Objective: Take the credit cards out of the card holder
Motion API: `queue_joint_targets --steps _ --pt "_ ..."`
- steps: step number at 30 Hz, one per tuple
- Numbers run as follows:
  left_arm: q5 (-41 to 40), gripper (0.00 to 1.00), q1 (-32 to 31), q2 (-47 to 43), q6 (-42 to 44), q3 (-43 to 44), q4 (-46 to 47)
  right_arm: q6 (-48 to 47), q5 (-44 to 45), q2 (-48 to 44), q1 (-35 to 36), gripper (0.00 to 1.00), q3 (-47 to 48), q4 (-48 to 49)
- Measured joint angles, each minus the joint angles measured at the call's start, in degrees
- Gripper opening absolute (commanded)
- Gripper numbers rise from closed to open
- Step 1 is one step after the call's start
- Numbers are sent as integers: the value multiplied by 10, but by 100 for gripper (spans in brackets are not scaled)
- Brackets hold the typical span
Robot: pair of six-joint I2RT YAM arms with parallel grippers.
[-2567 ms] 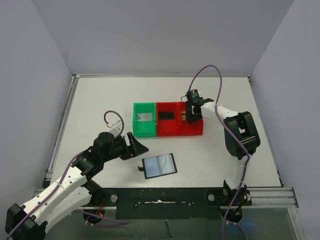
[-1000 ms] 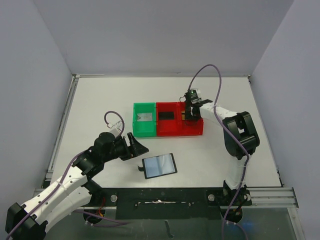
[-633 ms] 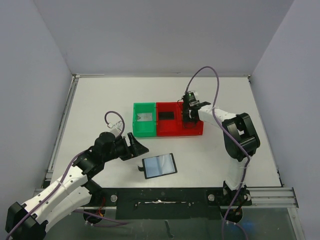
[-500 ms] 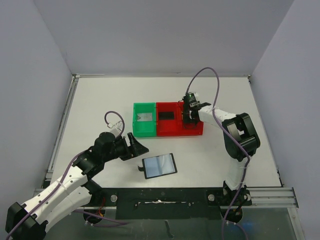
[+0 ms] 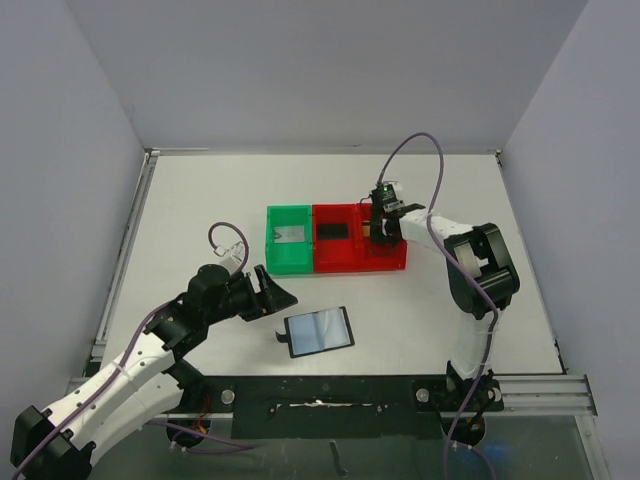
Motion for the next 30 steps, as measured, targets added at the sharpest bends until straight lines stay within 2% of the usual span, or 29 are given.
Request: queue_joint_targets --steps 10,13,17,21,24,30 --pt "0 71 0 0 0 0 0 -4 4 7 -3 26 10 3" --pt "0 71 0 0 0 0 0 -5 3 7 -3 30 11 1" --pt "0 71 0 0 0 0 0 -11 2 -7 0 43 15 -12" --pt "0 71 0 4 0 0 0 -15 -7 -82 10 51 6 -25" --pt "2 71 0 12 0 0 0 -12 -16 -167 22 54 -16 -18" --pt "1 71 -16 43 0 7 -7 40 -57 -309 81 56 -131 19"
